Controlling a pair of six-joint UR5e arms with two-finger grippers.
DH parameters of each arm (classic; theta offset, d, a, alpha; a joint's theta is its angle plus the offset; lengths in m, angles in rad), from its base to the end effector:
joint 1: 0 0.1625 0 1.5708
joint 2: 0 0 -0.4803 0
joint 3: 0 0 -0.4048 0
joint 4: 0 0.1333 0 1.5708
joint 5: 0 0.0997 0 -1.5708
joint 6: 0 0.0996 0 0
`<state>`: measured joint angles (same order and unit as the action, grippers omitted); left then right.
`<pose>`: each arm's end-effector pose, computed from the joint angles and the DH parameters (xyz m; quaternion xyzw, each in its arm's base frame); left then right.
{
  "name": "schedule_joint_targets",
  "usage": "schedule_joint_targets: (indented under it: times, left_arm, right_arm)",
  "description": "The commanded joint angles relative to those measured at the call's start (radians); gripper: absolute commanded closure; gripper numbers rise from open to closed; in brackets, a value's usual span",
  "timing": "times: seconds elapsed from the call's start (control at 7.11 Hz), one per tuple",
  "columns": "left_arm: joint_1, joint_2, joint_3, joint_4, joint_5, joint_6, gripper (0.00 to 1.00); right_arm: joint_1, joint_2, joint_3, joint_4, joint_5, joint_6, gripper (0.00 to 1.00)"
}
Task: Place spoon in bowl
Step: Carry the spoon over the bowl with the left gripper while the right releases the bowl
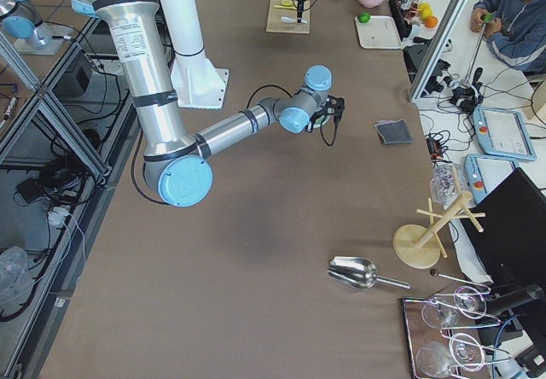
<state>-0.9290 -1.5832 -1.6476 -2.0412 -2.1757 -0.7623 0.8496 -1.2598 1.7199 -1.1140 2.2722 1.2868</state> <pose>0.2601 -0.4761 0.6232 0.0164 0.3888 0.0269 0.9208 -0.3646 -0.5193 0.4072 -0.0367 -0.5160 0.0890 0.8511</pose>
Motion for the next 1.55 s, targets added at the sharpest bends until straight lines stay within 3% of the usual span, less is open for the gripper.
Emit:
schedule_joint_targets:
  times: [0.0, 0.28, 0.42, 0.7, 0.84, 0.98, 1.12, 1.41]
  left_arm:
    - [0.004, -0.004, -0.023, 0.002, -0.001, -0.022, 1.0]
    - [0.007, -0.021, -0.124, 0.039, -0.013, -0.076, 1.0]
    - [0.007, -0.081, -0.15, 0.094, -0.013, -0.107, 1.0]
    - [0.08, -0.283, -0.14, 0.198, -0.013, -0.277, 1.0]
    - [0.149, -0.372, -0.135, 0.241, -0.007, -0.372, 1.0]
    - [0.188, -0.452, -0.124, 0.277, -0.003, -0.45, 1.0]
    - [0.209, -0.512, -0.109, 0.277, 0.002, -0.512, 1.0]
    - [0.284, -0.611, -0.068, 0.277, 0.072, -0.607, 1.0]
  right_arm:
    - [-0.123, 0.081, 0.015, -0.007, -0.098, 0.156, 1.0]
    - [-0.267, 0.187, 0.015, -0.094, -0.257, 0.264, 1.0]
    - [-0.329, 0.206, 0.015, -0.127, -0.329, 0.287, 1.0]
    - [-0.388, 0.21, 0.003, -0.129, -0.382, 0.29, 0.95]
    - [-0.397, 0.221, 0.001, -0.13, -0.39, 0.313, 0.28]
    - [-0.396, 0.22, 0.01, -0.129, -0.39, 0.327, 0.0]
    - [-0.342, 0.2, 0.032, -0.132, -0.354, 0.313, 0.0]
    - [-0.147, 0.084, 0.105, -0.129, -0.12, 0.19, 0.0]
